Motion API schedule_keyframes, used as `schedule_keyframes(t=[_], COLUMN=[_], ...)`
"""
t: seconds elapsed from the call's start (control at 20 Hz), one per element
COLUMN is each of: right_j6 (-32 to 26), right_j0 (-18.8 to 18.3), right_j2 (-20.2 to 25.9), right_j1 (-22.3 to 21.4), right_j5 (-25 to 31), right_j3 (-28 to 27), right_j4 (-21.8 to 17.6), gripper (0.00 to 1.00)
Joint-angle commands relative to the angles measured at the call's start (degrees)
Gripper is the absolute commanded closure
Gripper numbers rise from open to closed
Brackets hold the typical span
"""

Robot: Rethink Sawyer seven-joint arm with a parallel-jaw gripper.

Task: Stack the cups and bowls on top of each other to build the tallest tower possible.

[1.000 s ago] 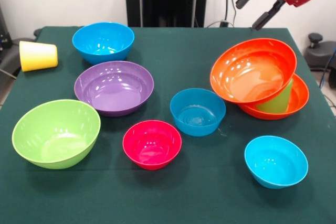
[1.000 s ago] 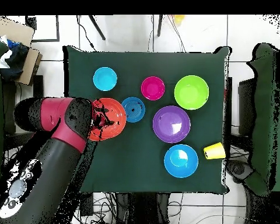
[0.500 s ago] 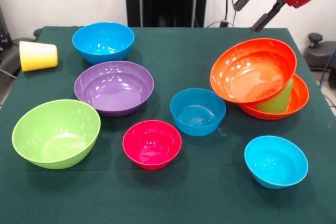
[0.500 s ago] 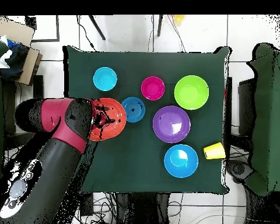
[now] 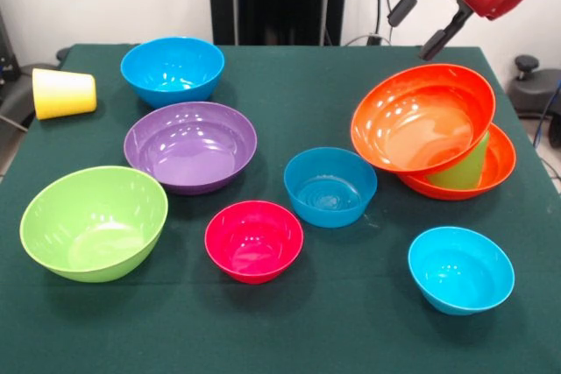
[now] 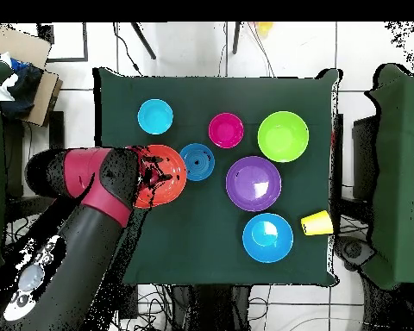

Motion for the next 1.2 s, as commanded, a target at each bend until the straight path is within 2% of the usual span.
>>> schedule_keyframes(t=[0.05,0.4,0.75,1.2], right_j6=[-5.82,-6.74,-9.37,-10.22], right_j0=[-2.26,-3.45,-6.20,-9.30], right_j2=[10.36,11.46,13.47,16.41], right_j1=[-1.66,-3.18,-5.73,-7.23], right_j5=[-5.37,-6.06,-4.87,-7.85], right_j3=[6.79,7.60,7.64,8.96], right_j4=[-5.04,-6.31,-7.71,-10.70], gripper=[0.00,0.00,0.00,0.00])
